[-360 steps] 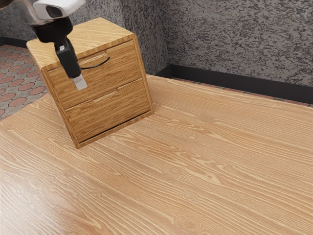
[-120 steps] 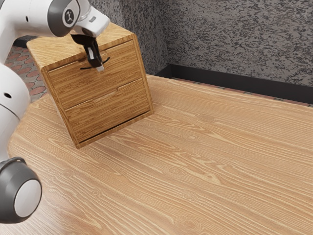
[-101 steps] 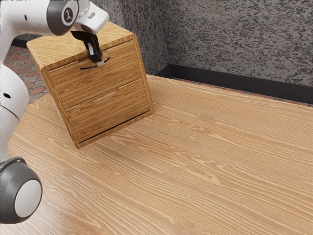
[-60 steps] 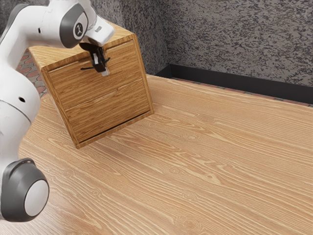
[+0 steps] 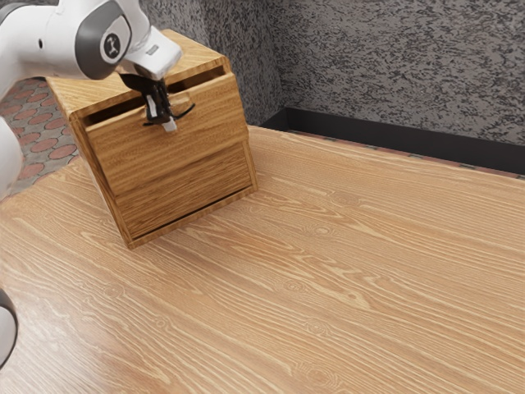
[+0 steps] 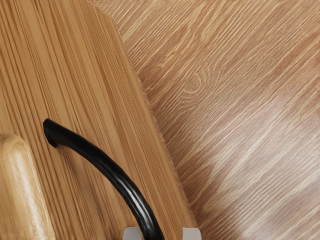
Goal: Pull the drawer handle with one arm to open the drawer
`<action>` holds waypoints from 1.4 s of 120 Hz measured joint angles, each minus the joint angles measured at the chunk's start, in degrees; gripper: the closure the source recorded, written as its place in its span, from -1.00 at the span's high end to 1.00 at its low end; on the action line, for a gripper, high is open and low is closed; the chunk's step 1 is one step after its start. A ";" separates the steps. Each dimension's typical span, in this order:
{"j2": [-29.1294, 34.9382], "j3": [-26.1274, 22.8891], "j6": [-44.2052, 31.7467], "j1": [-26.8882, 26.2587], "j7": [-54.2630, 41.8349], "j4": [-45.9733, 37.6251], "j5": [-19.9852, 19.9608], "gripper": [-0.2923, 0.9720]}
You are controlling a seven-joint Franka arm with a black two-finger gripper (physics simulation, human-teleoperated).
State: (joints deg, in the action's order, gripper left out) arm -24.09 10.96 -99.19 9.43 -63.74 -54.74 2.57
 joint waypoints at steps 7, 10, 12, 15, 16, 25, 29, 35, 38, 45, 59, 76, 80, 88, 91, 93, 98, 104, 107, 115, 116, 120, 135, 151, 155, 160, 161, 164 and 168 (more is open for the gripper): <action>2.32 0.29 -1.04 -0.94 0.13 -3.56 0.03 -0.66; 2.92 0.47 -1.51 -1.51 0.19 -4.74 0.07 -0.67; 3.21 0.64 -1.81 -2.02 0.23 -5.40 0.11 -0.68; 3.70 0.84 -2.26 -2.79 0.30 -6.44 0.18 -0.69; 3.89 0.86 -2.41 -3.02 0.32 -6.80 0.21 -0.70; 5.73 0.85 -3.73 -5.26 0.61 -9.80 0.99 -0.82; 7.08 0.70 -4.03 -6.08 0.73 -11.45 1.23 -0.73; 9.23 0.33 -4.24 -6.87 0.86 -13.92 1.45 -0.68; 10.32 0.26 -4.41 -7.27 0.90 -15.18 1.52 -0.65; 12.33 0.14 -4.82 -8.17 1.06 -17.85 1.89 -0.53; 15.27 0.11 -5.99 -8.37 1.69 -22.26 3.06 -0.63; 17.48 0.43 -6.78 -9.55 2.56 -24.75 4.06 -0.66; 18.07 0.55 -6.86 -10.20 2.77 -25.30 4.16 -0.66; 18.81 0.83 -7.09 -11.51 3.16 -26.21 4.37 -0.68; 19.04 0.91 -7.19 -11.95 3.31 -26.52 4.45 -0.69; 19.23 0.93 -7.26 -12.21 3.41 -26.79 4.50 -0.69; 19.70 0.87 -7.46 -12.71 3.67 -27.54 4.62 -0.69; 20.45 0.68 -7.69 -13.21 4.00 -28.65 4.72 -0.70; 21.01 0.54 -7.80 -13.49 4.18 -29.25 4.73 -0.69; 22.25 0.43 -8.05 -14.42 4.62 -30.60 4.80 -0.67; 22.38 0.43 -8.07 -14.55 4.67 -30.75 4.83 -0.67; 23.08 0.38 -8.13 -15.03 4.92 -31.24 5.21 -0.65; 24.36 1.24 -8.37 -17.00 5.98 -32.48 6.39 -0.67; 25.90 1.13 -8.65 -17.49 7.14 -34.82 6.96 -0.68; 26.05 0.80 -8.71 -17.48 7.39 -35.12 7.03 -0.68; 25.92 0.38 -8.85 -17.42 7.74 -35.31 7.16 -0.70; 25.89 0.29 -8.88 -17.39 7.81 -35.34 7.20 -0.70; 25.81 -0.02 -8.96 -17.25 8.02 -35.40 7.29 -0.72; 25.73 -0.17 -9.05 -17.25 8.32 -35.45 7.37 -0.72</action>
State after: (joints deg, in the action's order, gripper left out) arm 1.64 10.79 -108.25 -7.82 -55.42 -90.20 9.94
